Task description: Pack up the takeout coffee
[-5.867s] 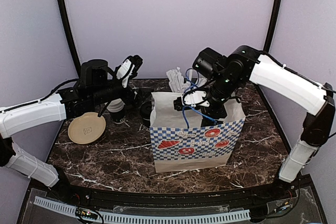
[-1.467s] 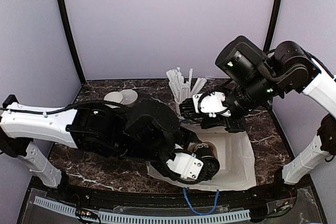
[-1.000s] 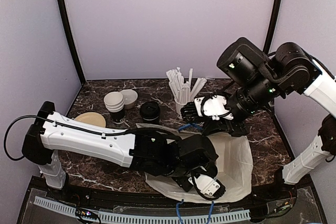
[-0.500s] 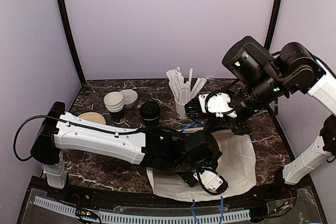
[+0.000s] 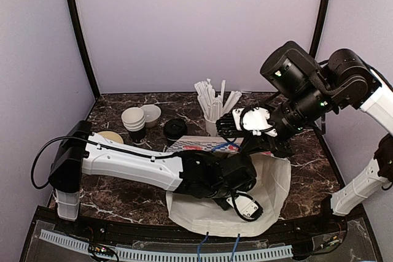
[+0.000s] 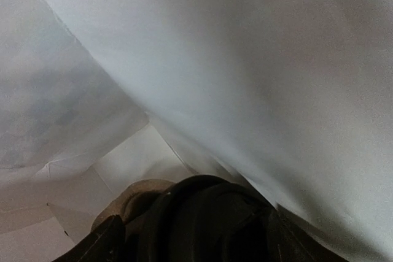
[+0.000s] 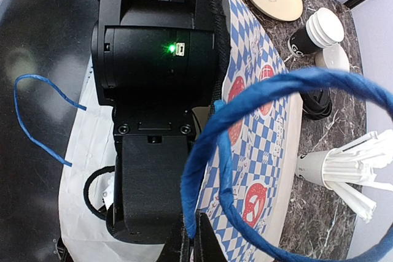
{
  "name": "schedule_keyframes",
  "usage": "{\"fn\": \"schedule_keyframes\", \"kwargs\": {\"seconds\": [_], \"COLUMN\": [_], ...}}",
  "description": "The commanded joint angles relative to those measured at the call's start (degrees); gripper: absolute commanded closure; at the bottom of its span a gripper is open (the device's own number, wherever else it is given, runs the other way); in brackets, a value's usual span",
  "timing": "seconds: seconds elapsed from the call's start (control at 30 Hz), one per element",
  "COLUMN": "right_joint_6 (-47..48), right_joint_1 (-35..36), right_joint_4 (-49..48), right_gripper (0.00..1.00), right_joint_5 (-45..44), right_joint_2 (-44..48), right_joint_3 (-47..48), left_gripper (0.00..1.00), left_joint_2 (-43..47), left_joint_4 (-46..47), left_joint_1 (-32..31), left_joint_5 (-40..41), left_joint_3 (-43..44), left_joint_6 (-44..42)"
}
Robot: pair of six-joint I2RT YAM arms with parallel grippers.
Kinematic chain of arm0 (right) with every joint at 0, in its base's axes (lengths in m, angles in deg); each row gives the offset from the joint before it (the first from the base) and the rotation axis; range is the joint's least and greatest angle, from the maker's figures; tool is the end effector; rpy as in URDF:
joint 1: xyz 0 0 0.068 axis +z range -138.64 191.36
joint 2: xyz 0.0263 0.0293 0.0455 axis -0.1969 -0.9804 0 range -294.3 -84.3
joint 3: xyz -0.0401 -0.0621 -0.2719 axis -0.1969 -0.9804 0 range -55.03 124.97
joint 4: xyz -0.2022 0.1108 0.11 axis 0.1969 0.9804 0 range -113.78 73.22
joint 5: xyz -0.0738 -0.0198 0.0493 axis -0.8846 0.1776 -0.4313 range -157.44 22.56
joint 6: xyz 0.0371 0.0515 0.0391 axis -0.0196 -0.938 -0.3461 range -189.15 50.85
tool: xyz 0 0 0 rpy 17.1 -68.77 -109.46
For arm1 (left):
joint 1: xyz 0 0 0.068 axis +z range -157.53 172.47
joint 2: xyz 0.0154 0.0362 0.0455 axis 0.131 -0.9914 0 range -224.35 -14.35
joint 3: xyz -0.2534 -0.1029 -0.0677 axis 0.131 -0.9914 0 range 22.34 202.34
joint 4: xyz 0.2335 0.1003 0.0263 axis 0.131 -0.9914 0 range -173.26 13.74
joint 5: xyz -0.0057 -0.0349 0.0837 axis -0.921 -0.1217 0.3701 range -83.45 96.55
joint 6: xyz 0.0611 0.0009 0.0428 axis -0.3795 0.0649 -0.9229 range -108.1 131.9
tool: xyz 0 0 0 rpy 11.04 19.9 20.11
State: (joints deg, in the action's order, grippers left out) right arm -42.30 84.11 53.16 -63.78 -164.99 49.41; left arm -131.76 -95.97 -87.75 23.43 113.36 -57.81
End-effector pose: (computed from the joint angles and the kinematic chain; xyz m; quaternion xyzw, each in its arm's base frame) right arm 0.0708 0.2416 0.4249 -0.7309 0.6044 0.1510 0.2788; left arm 0.0993 -0.4690 0.2073 0.8718 0.2910 0.1017 0.3807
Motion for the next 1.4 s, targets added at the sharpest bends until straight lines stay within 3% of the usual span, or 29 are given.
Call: {"fn": "schedule_keyframes", "kwargs": {"seconds": [0.0,0.43,1.0,1.03,1.2,1.37], "right_joint_6": [-0.8,-0.6,-0.1,-0.2,-0.4,-0.4], "right_joint_1": [0.1,-2.5,-3.6,-3.6,-3.6,-3.7], "right_joint_4": [-1.2,-1.0,-0.3,-0.3,-0.4,-0.1], "right_gripper": [1.0,1.0,1.0,1.0,1.0,1.0], "right_joint_5": [1.5,0.0,0.1,0.1,0.5,1.3], "right_joint_2": [0.4,1.4,2.2,2.2,1.8,1.4], "right_joint_3": [1.9,-0.1,-4.5,-4.4,-3.8,-3.6], "left_gripper": [0.22,0.41,0.46,0.46,0.21,0.09], "left_joint_2": [1.9,8.2,16.0,16.3,16.5,15.4], "left_joint_4": [0.5,-6.8,-8.8,-8.7,-7.7,-9.6], "left_joint_1": [0.3,1.0,2.4,2.6,2.9,2.5], "left_joint_5": [0.9,-5.1,-21.4,-21.7,-21.3,-17.7], "left_joint_3": [1.6,5.9,7.5,7.4,3.1,1.0], "left_joint_6": [0.2,10.6,25.4,25.9,26.2,23.2]}}
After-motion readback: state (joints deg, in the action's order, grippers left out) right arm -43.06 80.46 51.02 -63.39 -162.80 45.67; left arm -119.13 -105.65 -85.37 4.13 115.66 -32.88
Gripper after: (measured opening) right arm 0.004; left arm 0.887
